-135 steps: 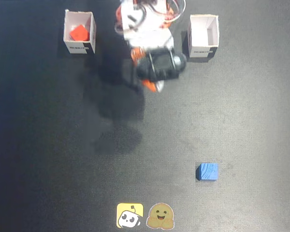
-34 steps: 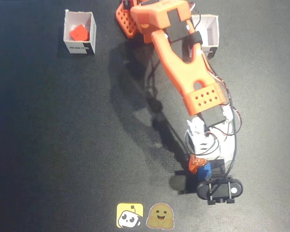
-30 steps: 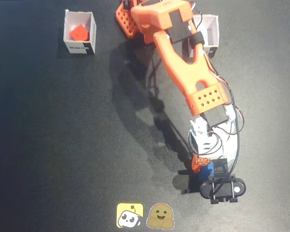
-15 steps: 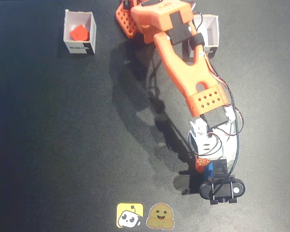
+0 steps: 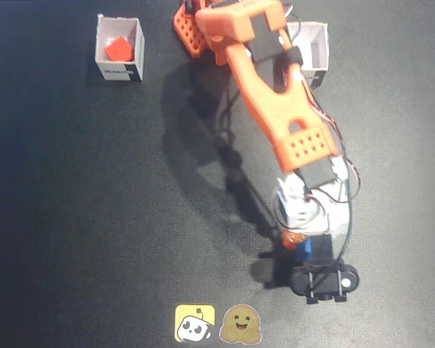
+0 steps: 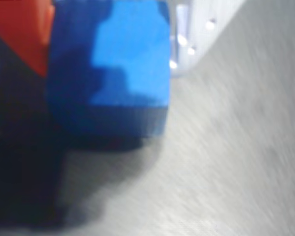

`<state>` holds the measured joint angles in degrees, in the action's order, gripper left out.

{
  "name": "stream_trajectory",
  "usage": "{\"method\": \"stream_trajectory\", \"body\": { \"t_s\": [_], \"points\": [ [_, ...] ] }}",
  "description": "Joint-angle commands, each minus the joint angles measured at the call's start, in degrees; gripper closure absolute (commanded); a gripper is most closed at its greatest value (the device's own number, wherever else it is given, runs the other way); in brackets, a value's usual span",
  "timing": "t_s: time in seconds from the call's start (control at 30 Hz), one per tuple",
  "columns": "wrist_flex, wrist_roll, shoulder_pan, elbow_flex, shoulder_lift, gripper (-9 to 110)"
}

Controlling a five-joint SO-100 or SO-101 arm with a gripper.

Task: Put the red cube in the right box and the blue cube in the left box.

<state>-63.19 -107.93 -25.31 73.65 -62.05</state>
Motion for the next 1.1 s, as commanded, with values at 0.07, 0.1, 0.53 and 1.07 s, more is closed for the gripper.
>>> {"method": "stream_trajectory", "body": {
  "t_s": [0.07,0.1,0.53,1.07],
  "points": [
    [-3.3,3.6,1.8,3.9,-14.0,92],
    [-3.3,4.0,1.9,5.7,-16.0,92],
    [-6.0,7.6,4.3,27.4,-39.6,92],
    [-18.8,3.8,-15.4,35.8,-57.7,91]
  ]
}}
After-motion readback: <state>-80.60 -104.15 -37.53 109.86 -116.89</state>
